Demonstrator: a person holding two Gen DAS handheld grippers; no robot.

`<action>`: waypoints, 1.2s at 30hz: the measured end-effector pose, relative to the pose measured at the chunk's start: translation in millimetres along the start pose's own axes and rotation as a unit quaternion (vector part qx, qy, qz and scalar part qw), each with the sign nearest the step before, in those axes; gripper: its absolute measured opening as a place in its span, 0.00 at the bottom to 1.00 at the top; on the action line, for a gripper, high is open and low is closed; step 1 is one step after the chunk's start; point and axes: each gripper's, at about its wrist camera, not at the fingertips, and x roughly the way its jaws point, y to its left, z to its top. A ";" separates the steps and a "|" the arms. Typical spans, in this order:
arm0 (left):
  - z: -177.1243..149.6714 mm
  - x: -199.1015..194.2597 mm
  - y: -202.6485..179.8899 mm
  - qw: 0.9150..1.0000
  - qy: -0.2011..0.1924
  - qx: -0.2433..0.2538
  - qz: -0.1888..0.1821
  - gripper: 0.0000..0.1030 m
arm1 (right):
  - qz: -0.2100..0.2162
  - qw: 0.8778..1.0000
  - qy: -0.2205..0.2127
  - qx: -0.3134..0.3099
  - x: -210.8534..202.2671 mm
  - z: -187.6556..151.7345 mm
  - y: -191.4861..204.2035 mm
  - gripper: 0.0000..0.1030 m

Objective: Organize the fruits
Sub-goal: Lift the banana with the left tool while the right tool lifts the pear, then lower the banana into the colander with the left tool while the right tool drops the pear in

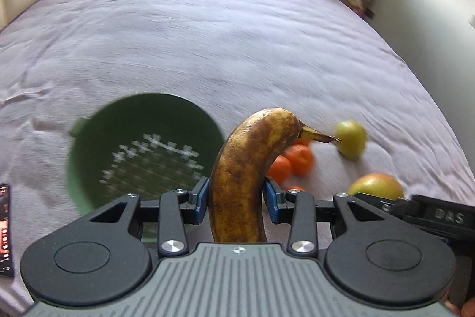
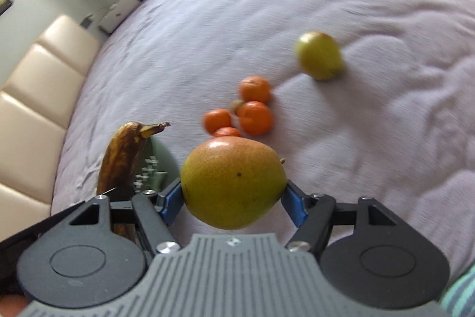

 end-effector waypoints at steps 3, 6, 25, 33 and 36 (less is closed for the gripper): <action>6.8 -3.9 24.4 0.999 -0.010 -0.032 0.023 0.42 | 0.018 1.000 0.004 -0.024 6.1 5.6 21.9 0.65; 11.6 -1.6 47.0 0.997 -0.012 -0.065 0.036 0.42 | 0.035 0.997 0.007 -0.062 12.3 9.9 46.3 0.65; 21.3 46.7 106.3 0.987 0.008 -0.136 0.083 0.42 | 0.029 0.947 0.093 -0.306 107.5 12.6 135.7 0.65; 15.7 70.6 113.2 0.984 0.048 -0.135 0.108 0.42 | 0.011 0.900 0.134 -0.415 143.5 3.9 152.3 0.65; 14.3 77.2 114.3 0.983 0.058 -0.130 0.113 0.42 | 0.002 0.881 0.137 -0.453 150.7 6.4 155.0 0.65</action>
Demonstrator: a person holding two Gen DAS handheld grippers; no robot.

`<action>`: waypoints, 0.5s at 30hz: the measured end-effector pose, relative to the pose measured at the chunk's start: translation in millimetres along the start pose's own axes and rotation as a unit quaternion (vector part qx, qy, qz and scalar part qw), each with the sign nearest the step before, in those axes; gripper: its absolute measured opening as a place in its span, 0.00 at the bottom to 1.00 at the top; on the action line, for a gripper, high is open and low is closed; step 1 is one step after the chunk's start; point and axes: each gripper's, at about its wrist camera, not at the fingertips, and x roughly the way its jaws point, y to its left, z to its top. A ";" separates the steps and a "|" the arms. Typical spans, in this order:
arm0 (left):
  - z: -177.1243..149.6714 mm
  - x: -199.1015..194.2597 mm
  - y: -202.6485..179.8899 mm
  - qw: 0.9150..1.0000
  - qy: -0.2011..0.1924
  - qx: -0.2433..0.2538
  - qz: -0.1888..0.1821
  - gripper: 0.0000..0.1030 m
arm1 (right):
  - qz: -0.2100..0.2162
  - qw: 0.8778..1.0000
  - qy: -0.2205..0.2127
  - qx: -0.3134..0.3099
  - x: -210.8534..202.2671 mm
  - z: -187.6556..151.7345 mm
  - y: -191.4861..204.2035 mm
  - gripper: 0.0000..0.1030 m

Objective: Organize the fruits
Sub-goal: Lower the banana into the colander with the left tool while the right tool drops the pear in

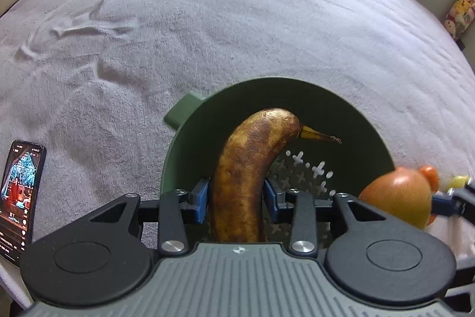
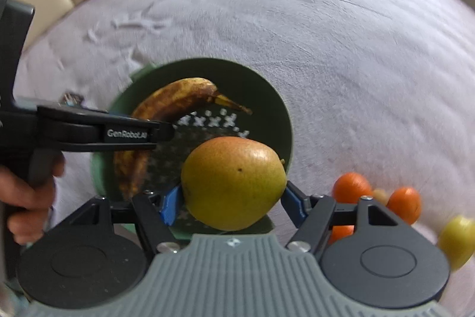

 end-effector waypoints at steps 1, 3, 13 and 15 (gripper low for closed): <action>-0.3 1.2 -1.5 1.000 0.001 0.005 0.004 0.42 | 0.002 1.000 0.000 -0.011 -0.4 1.5 -0.2 0.65; -0.6 3.6 -2.8 1.000 0.002 0.010 0.011 0.42 | 0.000 0.999 0.002 -0.034 -2.5 6.4 2.8 0.65; -1.3 16.6 -3.5 0.998 0.023 0.028 0.048 0.43 | -0.021 0.975 0.011 -0.220 5.7 11.6 43.0 0.65; -0.9 17.6 -2.0 0.998 0.025 0.024 0.049 0.43 | -0.010 0.972 0.021 -0.235 13.2 12.3 44.1 0.65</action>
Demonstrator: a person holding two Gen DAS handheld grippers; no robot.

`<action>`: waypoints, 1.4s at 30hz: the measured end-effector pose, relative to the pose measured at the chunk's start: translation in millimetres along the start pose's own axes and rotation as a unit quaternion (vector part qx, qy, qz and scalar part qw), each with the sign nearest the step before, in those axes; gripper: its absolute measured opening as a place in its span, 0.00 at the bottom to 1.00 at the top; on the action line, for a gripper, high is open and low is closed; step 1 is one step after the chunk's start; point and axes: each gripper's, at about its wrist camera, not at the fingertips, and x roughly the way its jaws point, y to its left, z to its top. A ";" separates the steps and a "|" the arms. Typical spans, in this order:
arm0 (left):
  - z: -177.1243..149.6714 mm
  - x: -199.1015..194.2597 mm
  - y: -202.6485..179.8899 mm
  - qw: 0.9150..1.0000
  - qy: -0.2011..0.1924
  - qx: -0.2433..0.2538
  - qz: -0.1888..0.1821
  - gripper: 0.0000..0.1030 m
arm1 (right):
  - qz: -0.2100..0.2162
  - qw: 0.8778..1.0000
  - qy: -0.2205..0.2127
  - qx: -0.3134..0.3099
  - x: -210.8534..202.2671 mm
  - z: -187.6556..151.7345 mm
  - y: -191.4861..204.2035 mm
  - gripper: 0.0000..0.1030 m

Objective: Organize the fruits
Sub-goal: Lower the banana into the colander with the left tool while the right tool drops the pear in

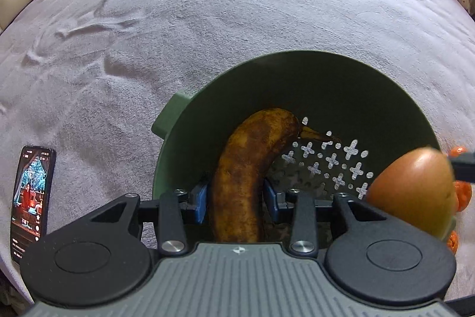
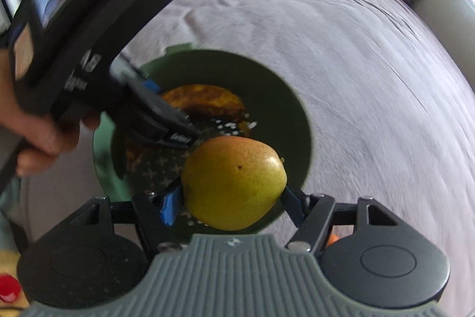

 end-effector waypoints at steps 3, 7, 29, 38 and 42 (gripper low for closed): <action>-0.8 1.8 -2.2 1.000 0.004 0.008 0.009 0.43 | 0.011 1.000 0.006 -0.021 7.3 0.3 0.3 0.65; -1.5 3.3 -2.6 1.000 0.007 0.014 0.011 0.43 | 0.013 0.998 0.021 -0.053 18.4 4.5 2.5 0.65; 1.1 -13.4 6.6 0.999 0.000 -0.036 -0.012 0.54 | 0.025 0.994 0.063 -0.081 43.3 15.6 4.1 0.64; 4.3 -35.3 13.5 0.998 -0.024 -0.052 -0.005 0.58 | 0.031 0.995 0.073 -0.052 58.2 26.0 0.6 0.65; 5.2 -38.7 20.2 0.997 -0.025 -0.073 -0.019 0.58 | 0.038 0.996 0.072 -0.027 62.8 28.2 -4.3 0.65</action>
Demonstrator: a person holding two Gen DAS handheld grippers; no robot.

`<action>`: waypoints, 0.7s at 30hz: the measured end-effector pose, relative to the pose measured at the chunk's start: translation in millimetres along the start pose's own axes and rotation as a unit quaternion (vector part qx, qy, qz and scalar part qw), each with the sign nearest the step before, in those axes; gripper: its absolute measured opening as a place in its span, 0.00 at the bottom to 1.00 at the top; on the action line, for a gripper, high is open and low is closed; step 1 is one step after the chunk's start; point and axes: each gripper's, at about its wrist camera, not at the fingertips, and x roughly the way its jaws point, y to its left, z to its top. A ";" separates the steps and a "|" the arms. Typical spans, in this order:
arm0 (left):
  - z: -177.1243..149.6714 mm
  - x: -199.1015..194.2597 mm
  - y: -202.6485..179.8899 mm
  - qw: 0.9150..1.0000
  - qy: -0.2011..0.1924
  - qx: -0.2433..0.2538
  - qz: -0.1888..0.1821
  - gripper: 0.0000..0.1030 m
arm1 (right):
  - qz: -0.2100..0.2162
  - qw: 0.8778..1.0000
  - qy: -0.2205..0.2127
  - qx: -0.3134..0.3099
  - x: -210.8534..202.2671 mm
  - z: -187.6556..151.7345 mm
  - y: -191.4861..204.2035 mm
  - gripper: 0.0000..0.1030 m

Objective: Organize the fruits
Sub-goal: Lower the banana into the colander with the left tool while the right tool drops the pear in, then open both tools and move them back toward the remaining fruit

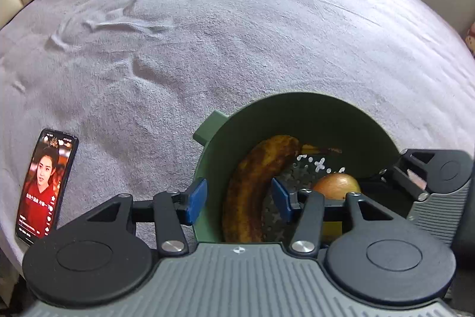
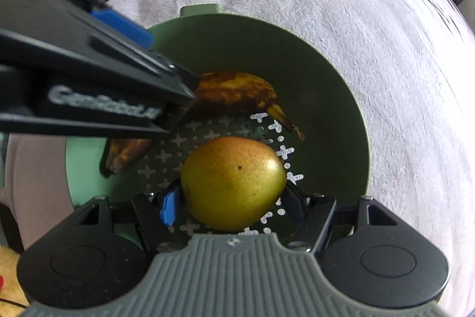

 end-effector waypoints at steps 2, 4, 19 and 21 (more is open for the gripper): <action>0.4 -2.4 1.0 1.000 -0.004 -0.007 -0.007 0.58 | -0.004 1.000 0.004 0.009 3.5 0.7 -1.7 0.65; 0.7 -3.0 1.9 1.000 -0.006 -0.013 -0.012 0.57 | -0.012 1.000 0.008 0.013 7.6 0.7 -2.0 0.65; -1.1 -15.2 -4.9 1.000 -0.022 -0.003 -0.003 0.60 | -0.055 0.995 -0.049 0.063 -29.8 0.7 2.4 0.79; -2.2 -20.1 -8.2 1.000 -0.028 0.004 -0.002 0.61 | -0.065 0.994 -0.056 0.073 -40.5 -2.6 3.4 0.80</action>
